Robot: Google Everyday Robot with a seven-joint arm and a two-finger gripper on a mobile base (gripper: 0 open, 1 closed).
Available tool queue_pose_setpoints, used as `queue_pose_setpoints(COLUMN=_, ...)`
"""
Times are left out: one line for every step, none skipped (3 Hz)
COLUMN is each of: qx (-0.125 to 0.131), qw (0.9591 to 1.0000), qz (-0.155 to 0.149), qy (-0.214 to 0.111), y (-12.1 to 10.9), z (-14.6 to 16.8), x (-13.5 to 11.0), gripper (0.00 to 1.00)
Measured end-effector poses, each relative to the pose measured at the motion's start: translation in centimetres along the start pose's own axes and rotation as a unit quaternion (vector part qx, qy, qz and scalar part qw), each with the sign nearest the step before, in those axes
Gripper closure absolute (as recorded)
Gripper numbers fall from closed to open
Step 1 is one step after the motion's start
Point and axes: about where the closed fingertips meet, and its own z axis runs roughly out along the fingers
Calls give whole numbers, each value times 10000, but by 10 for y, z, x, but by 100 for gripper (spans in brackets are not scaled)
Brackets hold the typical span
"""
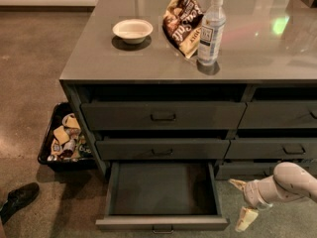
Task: Close bottom drawer
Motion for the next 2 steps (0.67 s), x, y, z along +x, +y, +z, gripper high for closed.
queue_pose_setpoints(qx=167, qw=9997, qz=168, qy=-31, y=3, z=14, x=5, gripper=0)
queue_pose_setpoints(qx=345, qw=9992, qz=207, qy=-34, y=14, z=49, x=-3, gripper=0)
